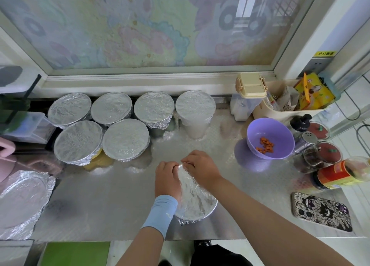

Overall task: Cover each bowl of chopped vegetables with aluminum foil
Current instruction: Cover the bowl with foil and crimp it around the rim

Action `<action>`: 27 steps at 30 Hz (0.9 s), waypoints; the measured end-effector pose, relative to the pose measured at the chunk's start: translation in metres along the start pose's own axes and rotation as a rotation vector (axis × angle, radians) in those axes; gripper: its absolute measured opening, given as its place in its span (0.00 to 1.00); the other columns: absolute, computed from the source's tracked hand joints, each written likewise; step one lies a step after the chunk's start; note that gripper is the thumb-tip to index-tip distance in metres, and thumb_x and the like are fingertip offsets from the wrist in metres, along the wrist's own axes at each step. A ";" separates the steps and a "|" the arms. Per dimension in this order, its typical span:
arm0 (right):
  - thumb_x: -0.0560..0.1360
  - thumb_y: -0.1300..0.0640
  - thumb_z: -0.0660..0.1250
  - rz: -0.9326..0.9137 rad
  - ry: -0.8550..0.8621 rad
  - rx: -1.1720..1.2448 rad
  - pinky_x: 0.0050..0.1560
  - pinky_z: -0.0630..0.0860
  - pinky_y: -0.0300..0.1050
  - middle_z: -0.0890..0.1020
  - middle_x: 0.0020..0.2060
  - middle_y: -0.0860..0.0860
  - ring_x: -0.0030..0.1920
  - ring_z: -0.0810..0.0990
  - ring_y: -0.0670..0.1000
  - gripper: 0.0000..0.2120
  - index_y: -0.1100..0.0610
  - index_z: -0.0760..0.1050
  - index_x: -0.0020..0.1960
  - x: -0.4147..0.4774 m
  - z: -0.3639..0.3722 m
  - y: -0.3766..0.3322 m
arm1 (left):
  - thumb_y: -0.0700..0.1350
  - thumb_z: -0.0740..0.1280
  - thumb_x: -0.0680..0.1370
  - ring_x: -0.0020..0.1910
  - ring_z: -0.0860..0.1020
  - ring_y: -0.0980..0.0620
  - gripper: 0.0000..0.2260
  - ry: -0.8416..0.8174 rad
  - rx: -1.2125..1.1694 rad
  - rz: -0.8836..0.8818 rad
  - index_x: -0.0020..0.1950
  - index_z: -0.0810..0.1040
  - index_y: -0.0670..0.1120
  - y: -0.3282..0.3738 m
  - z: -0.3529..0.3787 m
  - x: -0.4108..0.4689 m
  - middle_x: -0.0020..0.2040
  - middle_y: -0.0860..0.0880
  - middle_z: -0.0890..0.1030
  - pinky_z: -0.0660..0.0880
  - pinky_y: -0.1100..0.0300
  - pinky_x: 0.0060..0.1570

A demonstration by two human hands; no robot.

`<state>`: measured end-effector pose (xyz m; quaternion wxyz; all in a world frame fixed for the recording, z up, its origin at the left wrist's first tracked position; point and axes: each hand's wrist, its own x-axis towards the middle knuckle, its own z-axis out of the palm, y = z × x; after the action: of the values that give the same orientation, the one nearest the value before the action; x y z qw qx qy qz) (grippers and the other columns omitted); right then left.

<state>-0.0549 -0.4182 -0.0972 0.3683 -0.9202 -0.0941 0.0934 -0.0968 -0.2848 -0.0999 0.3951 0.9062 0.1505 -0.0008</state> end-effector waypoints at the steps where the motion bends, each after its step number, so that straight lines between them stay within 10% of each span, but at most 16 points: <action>1: 0.77 0.55 0.68 0.014 0.003 0.018 0.57 0.72 0.44 0.78 0.51 0.47 0.55 0.74 0.48 0.10 0.50 0.82 0.57 0.002 0.002 -0.001 | 0.41 0.57 0.82 0.54 0.73 0.51 0.11 0.005 0.010 -0.011 0.52 0.79 0.47 -0.002 -0.002 0.001 0.51 0.52 0.72 0.70 0.60 0.52; 11: 0.75 0.55 0.70 0.119 0.071 0.137 0.42 0.67 0.28 0.76 0.39 0.42 0.42 0.75 0.38 0.04 0.50 0.84 0.45 -0.002 -0.002 0.007 | 0.43 0.63 0.79 0.50 0.74 0.54 0.07 -0.053 -0.066 0.020 0.44 0.79 0.52 0.003 -0.001 0.006 0.45 0.59 0.73 0.70 0.63 0.49; 27: 0.76 0.56 0.68 0.043 0.099 0.069 0.50 0.70 0.37 0.76 0.42 0.43 0.48 0.74 0.44 0.04 0.52 0.82 0.46 -0.008 0.001 0.014 | 0.46 0.63 0.79 0.48 0.72 0.54 0.06 -0.081 -0.010 0.087 0.43 0.77 0.52 0.001 0.002 0.009 0.44 0.57 0.73 0.70 0.61 0.49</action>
<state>-0.0616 -0.4293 -0.1071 0.4019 -0.9123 -0.0529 0.0589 -0.0881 -0.2842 -0.1018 0.4050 0.9091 0.0949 -0.0198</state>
